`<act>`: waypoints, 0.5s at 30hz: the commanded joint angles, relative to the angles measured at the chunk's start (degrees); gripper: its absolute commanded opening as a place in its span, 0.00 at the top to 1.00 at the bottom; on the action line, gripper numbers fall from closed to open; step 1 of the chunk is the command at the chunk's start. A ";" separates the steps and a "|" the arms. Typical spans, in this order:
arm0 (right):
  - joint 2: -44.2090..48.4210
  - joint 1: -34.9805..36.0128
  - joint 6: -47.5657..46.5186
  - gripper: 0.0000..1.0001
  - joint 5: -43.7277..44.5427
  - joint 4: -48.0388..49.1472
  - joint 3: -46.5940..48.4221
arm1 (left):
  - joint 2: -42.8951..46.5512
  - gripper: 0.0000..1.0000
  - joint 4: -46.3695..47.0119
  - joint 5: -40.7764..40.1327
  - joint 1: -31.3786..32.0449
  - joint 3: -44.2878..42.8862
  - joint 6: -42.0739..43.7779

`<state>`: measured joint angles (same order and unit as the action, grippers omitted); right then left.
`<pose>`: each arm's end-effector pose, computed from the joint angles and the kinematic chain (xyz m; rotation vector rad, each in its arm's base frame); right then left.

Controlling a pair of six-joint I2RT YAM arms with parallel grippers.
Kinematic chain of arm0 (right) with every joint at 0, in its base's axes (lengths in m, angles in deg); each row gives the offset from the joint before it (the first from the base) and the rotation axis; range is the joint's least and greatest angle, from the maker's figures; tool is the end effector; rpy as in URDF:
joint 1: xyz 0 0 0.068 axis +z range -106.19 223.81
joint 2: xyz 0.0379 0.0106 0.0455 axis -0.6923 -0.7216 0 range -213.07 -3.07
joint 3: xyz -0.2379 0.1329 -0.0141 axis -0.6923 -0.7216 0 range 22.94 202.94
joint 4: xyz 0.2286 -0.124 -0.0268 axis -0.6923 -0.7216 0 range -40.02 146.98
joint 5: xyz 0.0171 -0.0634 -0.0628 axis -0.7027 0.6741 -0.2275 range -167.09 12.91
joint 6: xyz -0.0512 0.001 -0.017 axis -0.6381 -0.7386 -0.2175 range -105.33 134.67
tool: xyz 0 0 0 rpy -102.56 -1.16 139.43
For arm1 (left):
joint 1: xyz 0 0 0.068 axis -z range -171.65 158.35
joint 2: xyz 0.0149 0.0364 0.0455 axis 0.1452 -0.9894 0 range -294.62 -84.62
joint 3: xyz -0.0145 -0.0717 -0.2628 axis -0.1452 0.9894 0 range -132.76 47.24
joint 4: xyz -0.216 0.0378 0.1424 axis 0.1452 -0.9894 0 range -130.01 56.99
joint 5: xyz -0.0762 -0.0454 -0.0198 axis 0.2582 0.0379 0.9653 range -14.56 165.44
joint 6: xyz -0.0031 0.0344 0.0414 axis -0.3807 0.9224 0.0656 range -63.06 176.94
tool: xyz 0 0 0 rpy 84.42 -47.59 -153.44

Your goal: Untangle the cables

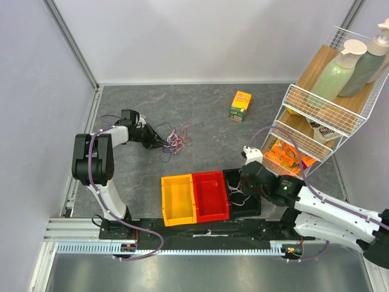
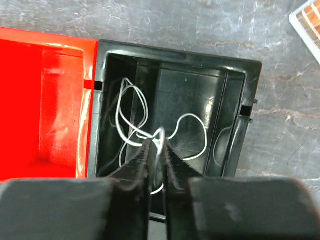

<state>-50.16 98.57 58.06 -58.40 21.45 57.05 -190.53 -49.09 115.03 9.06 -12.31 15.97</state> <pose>0.1038 0.1272 0.2297 -0.0887 2.4005 0.4275 0.3516 -0.0271 0.1416 -0.7087 2.6299 -1.1496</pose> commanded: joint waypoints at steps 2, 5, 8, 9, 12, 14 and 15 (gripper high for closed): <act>-1.52 0.70 0.73 0.65 3.09 -1.99 4.03 | 2.55 0.91 1.57 2.15 -0.18 0.31 -1.30; 0.85 0.70 -1.29 0.40 1.53 -2.62 6.40 | 3.16 0.89 1.84 2.15 -0.18 0.40 -1.13; 0.95 0.70 -2.78 0.32 -1.47 0.27 7.46 | 3.95 0.88 2.28 2.07 -0.18 0.49 -1.13; 0.43 0.70 -3.14 0.31 -1.47 0.72 7.99 | 4.39 0.88 2.28 2.15 -0.27 0.49 -0.95; -3.08 1.05 -3.15 0.30 4.30 -4.44 11.50 | 5.01 0.88 1.67 1.28 -0.18 0.31 -0.16; -2.57 2.10 -3.06 0.29 7.39 -6.91 11.77 | 5.36 0.88 1.49 1.36 -0.27 0.22 -0.07; -1.44 2.28 -2.97 0.29 6.88 -7.01 10.99 | 5.45 0.88 1.49 1.62 -0.18 0.31 -0.16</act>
<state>-52.63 99.64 55.59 -56.32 18.43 66.42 -187.90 -48.89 115.01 9.06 -11.94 15.99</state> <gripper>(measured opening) 0.704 0.121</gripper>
